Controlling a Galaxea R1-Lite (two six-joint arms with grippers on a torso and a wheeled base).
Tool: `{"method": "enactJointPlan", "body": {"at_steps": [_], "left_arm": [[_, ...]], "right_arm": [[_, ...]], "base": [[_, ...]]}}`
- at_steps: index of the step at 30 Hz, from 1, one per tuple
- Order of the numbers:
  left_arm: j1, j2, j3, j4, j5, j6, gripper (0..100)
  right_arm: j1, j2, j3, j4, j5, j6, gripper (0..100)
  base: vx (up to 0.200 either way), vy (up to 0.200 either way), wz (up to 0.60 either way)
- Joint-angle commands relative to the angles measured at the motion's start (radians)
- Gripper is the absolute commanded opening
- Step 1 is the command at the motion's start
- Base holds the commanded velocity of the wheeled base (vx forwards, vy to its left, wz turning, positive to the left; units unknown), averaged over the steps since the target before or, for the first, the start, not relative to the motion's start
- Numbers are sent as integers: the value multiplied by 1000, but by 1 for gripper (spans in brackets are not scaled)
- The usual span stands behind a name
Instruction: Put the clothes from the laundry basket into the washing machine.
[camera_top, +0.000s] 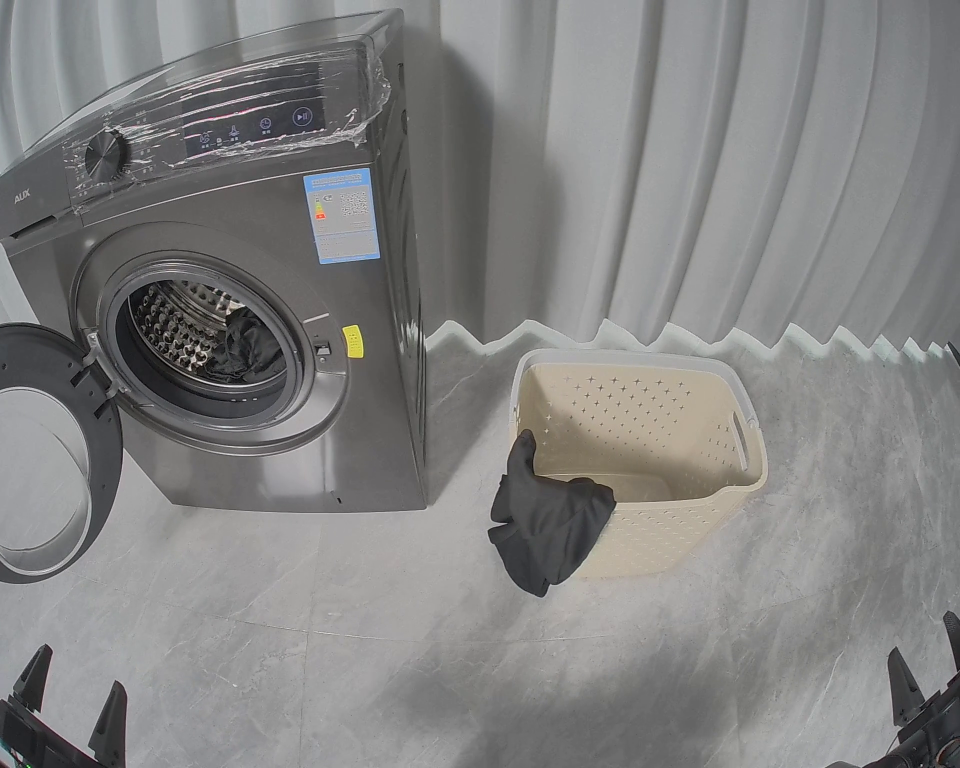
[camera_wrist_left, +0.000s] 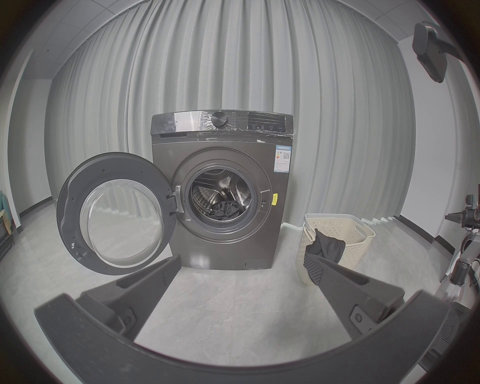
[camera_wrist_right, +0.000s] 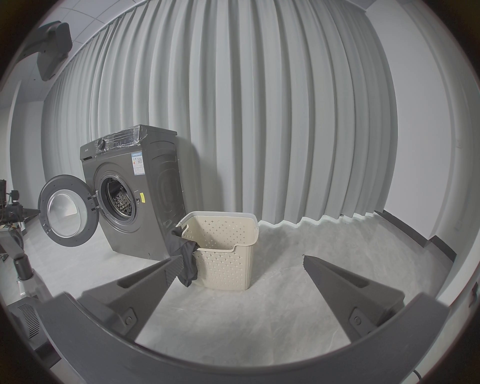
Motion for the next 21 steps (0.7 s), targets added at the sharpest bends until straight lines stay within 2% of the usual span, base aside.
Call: {"method": "enactJointPlan", "body": {"at_steps": [1,7,8,10,13,15,16,17,18,19,20,21], "left_arm": [[1,-15,15,-1,1,0,100],[-1,-15,15,-1,-1,0,100],[-1,-15,15,-1,1,0,100],[-1,-15,15,-1,1,0,100],[-1,-15,15,-1,-1,1,100],[-1,-15,15,-1,-1,3,100],[-1,-15,15,-1,-1,1,100],[-1,-15,15,-1,-1,0,100],[-1,-15,15,-1,-1,0,100],[-1,-15,15,-1,-2,0,100],[-1,-15,15,-1,-1,0,100],[-1,-15,15,-1,-1,0,100]], "right_arm": [[3,-10,18,0,-2,-1,100],[1,-13,18,-7,3,-1,100],[3,-15,2,-24,15,-1,100],[7,-9,-117,-55,44,8,100],[20,70,-268,-1,127,17,100],[24,156,-321,79,214,16,100],[27,192,-327,103,265,16,100],[29,245,-326,112,335,14,100],[29,245,-326,112,335,14,100],[26,329,-323,111,415,11,100],[26,378,-323,109,440,8,100],[26,378,-323,109,440,8,100]], "base": [[0,0,0],[0,0,0],[0,0,0],[0,0,0],[0,0,0],[0,0,0],[0,0,0],[0,0,0],[200,0,0],[200,0,0],[200,0,0],[200,0,0]]}}
